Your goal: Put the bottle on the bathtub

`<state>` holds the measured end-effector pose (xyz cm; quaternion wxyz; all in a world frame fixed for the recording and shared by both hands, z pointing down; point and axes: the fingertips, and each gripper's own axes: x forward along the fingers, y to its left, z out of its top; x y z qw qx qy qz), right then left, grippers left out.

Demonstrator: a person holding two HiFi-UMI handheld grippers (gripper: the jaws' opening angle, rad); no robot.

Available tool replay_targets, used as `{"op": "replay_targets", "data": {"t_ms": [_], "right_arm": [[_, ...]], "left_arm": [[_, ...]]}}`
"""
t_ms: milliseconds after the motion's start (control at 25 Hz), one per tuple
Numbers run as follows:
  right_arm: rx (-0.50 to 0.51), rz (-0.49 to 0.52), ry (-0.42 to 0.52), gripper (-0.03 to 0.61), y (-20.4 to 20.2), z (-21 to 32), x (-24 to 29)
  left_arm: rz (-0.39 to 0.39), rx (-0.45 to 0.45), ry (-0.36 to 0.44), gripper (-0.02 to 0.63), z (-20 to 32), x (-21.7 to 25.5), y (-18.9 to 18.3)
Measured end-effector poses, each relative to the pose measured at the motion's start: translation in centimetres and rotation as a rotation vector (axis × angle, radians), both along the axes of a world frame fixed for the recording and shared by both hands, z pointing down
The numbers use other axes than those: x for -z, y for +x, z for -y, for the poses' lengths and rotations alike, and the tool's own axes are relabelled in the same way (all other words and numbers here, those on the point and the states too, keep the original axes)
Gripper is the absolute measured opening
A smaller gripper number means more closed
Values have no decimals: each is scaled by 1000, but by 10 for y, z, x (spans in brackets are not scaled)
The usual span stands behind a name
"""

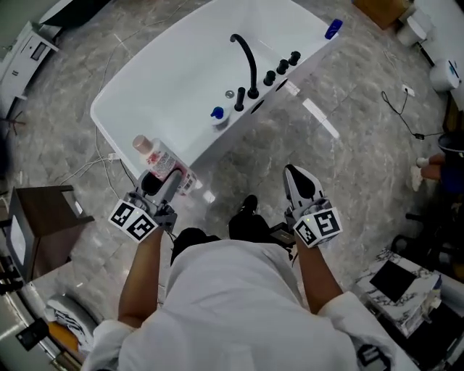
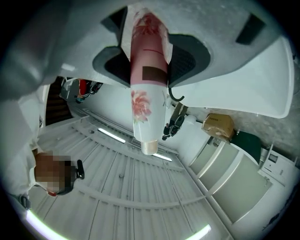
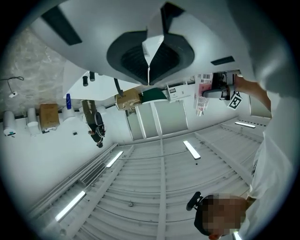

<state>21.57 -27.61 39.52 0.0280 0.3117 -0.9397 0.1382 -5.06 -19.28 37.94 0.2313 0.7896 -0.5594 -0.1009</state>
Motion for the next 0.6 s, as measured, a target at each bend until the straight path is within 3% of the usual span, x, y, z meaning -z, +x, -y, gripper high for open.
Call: {"op": "replay_targets", "data": {"t_ms": [240, 520, 600], "right_arm": [[47, 11, 7, 18, -17, 53, -20], [103, 12, 21, 18, -89, 63, -30], [91, -6, 27, 18, -105, 71, -37]], "left_arm": [[41, 106, 17, 230, 25, -3, -8], [123, 151, 12, 230, 29, -17, -44], [110, 169, 1, 230, 36, -32, -56]]}}
